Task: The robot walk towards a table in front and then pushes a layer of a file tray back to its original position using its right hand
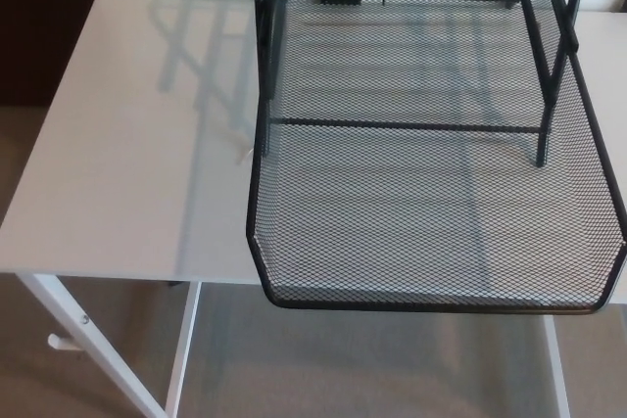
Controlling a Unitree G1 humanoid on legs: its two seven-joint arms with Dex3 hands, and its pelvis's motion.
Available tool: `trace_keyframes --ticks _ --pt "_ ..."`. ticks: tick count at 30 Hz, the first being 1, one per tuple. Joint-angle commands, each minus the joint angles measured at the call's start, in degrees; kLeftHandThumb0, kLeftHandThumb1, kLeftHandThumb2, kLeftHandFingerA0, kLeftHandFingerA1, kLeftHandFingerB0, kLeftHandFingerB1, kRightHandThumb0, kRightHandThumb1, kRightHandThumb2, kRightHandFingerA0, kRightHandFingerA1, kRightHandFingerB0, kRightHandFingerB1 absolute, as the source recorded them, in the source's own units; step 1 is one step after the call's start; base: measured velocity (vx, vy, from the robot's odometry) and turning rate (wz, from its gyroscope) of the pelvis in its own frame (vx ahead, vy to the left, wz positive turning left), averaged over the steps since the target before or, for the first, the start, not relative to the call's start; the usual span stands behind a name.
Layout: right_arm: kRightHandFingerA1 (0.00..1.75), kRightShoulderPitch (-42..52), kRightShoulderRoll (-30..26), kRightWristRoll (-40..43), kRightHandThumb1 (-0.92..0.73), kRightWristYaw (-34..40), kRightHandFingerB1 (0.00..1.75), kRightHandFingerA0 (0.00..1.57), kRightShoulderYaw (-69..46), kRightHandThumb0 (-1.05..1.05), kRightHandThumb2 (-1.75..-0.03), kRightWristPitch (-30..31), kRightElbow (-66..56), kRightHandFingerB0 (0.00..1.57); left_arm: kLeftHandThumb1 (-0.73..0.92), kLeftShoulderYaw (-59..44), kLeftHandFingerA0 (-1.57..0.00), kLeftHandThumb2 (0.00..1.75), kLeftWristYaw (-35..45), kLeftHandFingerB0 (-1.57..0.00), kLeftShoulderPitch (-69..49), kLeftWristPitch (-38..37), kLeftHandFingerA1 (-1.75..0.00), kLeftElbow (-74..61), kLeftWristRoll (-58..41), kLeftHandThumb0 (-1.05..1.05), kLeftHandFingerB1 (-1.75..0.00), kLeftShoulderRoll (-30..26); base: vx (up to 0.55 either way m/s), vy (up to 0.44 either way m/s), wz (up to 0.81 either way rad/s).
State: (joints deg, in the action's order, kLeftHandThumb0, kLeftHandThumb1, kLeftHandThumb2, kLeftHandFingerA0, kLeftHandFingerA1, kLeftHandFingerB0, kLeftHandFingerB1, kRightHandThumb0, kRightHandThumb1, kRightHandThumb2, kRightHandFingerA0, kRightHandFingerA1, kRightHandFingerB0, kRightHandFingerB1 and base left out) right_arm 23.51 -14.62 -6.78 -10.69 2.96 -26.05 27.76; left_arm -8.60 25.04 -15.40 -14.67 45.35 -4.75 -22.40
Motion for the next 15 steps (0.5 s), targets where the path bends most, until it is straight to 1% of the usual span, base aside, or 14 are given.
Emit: trace_keyframes --ticks 1,2,3,4,5,6,7,10,11,13,14,15 --pt "0.47 7.28 -1.40 -2.00 -0.61 1.93 0.40 0.57 -0.16 -0.34 -0.58 -7.14 -10.43 0.41 0.40 -0.11 -0.64 0.68 -0.39 -0.52 0.41 -1.58 -0.52 0.18 0.80 -0.44 -0.48 -1.26 0.00 0.000 0.00" --pt "0.47 7.48 -1.40 -2.04 -0.61 1.95 0.40 0.57 -0.15 -0.34 -0.58 -6.90 -10.84 0.41 0.40 -0.11 -0.64 0.68 -0.39 -0.52 0.42 -1.59 -0.52 0.20 0.81 -0.44 -0.48 -1.27 0.00 0.000 0.00" --pt "0.45 13.21 -0.11 -0.76 -0.60 2.91 0.39 0.56 -0.84 -0.32 -0.57 -10.66 -18.84 0.47 0.40 -0.09 -0.63 0.68 -0.04 -0.51 0.61 -1.81 -0.52 0.93 0.76 -0.44 -0.48 -1.36 0.00 0.000 0.00" --pt "0.45 16.37 0.57 -0.10 -0.61 3.47 0.40 0.56 -1.24 -0.34 -0.58 -13.17 -23.41 0.47 0.40 -0.09 -0.64 0.68 0.10 -0.51 0.66 -1.66 -0.52 1.05 0.67 -0.44 -0.48 -1.35 0.00 0.000 0.00" --pt "0.45 17.34 0.75 0.03 -0.61 3.64 0.40 0.56 -1.39 -0.34 -0.58 -14.20 -25.01 0.47 0.40 -0.10 -0.64 0.68 0.09 -0.51 0.63 -1.36 -0.52 0.80 0.60 -0.44 -0.48 -1.30 0.00 0.000 0.00" --pt "0.46 18.85 1.18 1.17 -0.62 3.74 0.40 0.59 -1.71 -0.38 -0.58 -17.22 -28.20 0.49 0.39 -0.04 -0.64 0.68 -0.41 -0.52 0.40 -1.52 -0.52 0.34 0.83 -0.45 -0.48 -1.25 0.00 0.000 0.00" --pt "0.45 19.91 1.51 1.91 -0.62 3.76 0.40 0.59 -1.91 -0.39 -0.58 -18.66 -30.52 0.51 0.39 -0.03 -0.65 0.68 -0.64 -0.53 0.33 -1.75 -0.52 0.25 0.95 -0.45 -0.48 -1.25 0.00 0.000 0.00" --pt "0.44 23.17 2.79 3.57 -0.64 4.09 0.40 0.61 -2.48 -0.43 -0.60 -19.93 -37.73 0.54 0.40 -0.08 -0.66 0.67 -0.58 -0.52 0.92 -2.47 -0.52 1.53 0.91 -0.44 -0.48 -1.21 0.00 0.000 0.00" --pt "0.45 23.95 2.93 4.96 -0.66 3.85 0.42 0.64 -2.42 -0.43 -0.60 -20.81 -39.94 0.57 0.40 -0.11 -0.66 0.68 -0.46 -0.53 0.93 -2.48 -0.52 1.49 0.82 -0.44 -0.48 -1.22 0.00 0.000 0.00" --pt "0.46 25.15 2.82 7.81 -0.66 3.22 0.43 0.65 -2.06 -0.44 -0.60 -21.87 -43.64 0.57 0.40 -0.23 -0.65 0.68 -0.20 -0.53 0.90 -1.68 -0.52 0.88 0.50 -0.44 -0.48 -1.25 0.00 0.000 0.00" --pt "0.66 25.52 2.79 8.75 -0.52 2.96 0.57 0.63 -1.78 -0.43 -0.93 -22.29 -44.81 0.45 0.40 -0.24 -0.65 0.68 -0.22 -0.52 0.72 -1.72 -0.52 0.47 0.48 -0.44 -0.48 -1.23 0.00 0.000 0.00" --pt "0.50 26.00 2.86 8.86 -0.63 2.95 0.44 0.69 -1.80 -0.49 -0.61 -22.61 -45.93 0.55 0.40 -0.13 -0.65 0.68 -0.34 -0.52 0.67 -1.81 -0.52 0.36 0.66 -0.44 -0.48 -1.28 0.00 0.000 0.00"
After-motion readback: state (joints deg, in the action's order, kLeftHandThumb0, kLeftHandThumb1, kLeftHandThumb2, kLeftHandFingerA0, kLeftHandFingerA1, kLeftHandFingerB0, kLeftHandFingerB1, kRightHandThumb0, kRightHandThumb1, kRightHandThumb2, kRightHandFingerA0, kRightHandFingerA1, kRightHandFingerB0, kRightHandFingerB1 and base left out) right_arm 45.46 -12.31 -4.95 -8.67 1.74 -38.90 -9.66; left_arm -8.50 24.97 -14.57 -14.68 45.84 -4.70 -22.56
